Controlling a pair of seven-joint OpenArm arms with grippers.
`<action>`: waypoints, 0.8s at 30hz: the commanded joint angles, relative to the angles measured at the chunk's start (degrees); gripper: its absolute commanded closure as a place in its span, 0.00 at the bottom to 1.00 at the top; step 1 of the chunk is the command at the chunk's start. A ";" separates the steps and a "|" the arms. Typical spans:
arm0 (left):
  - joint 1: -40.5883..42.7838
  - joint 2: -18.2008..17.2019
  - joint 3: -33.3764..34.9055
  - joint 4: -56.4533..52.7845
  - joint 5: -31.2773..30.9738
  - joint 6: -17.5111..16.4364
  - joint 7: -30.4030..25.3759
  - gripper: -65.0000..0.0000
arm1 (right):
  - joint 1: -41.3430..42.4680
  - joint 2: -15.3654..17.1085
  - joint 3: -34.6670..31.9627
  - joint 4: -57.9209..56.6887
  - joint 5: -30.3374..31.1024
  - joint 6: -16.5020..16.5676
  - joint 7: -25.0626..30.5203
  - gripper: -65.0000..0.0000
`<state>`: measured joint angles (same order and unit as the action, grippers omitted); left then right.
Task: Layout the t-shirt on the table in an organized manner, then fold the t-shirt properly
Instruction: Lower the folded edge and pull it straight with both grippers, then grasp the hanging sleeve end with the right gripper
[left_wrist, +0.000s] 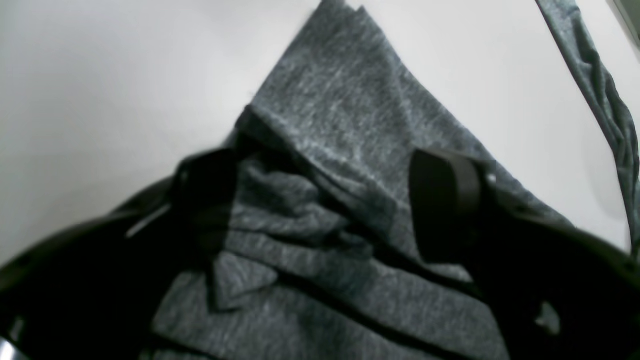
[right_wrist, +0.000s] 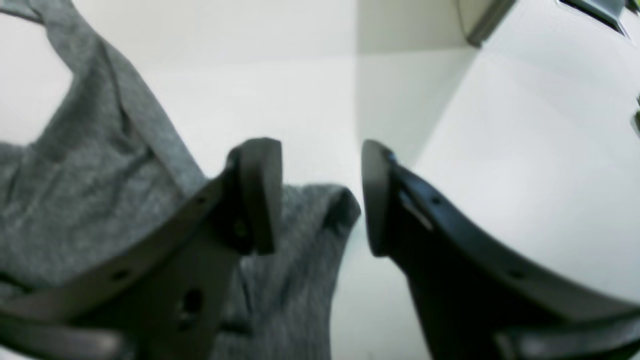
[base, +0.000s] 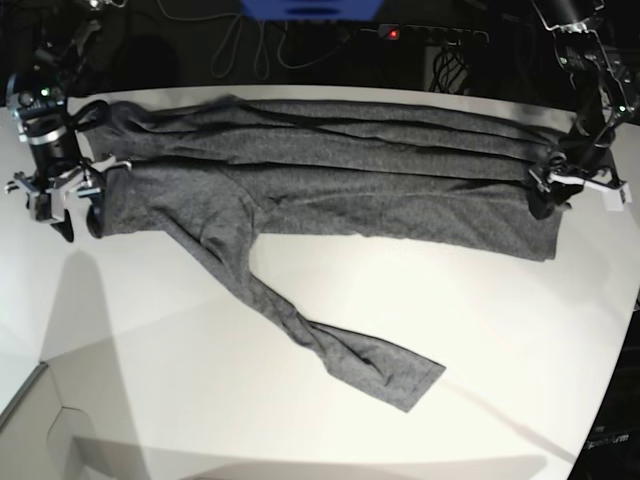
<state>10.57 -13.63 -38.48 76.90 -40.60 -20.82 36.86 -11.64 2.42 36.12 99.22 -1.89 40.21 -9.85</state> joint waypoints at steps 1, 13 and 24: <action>-0.50 -0.83 -0.25 0.94 -0.59 -0.32 -0.51 0.19 | 1.40 0.09 0.06 0.08 0.79 -0.21 1.45 0.51; -1.03 -1.01 -4.82 2.35 -1.82 -0.32 -0.51 0.19 | 10.19 0.09 -8.03 -7.83 0.62 -0.21 1.45 0.34; -0.77 -0.75 -5.17 7.98 -4.46 -0.32 -0.51 0.19 | 23.02 -2.81 -16.38 -20.23 -11.25 -0.21 1.45 0.34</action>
<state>9.98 -13.45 -43.40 83.74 -44.05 -20.82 37.52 10.28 -0.82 19.62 77.91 -14.06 40.23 -9.96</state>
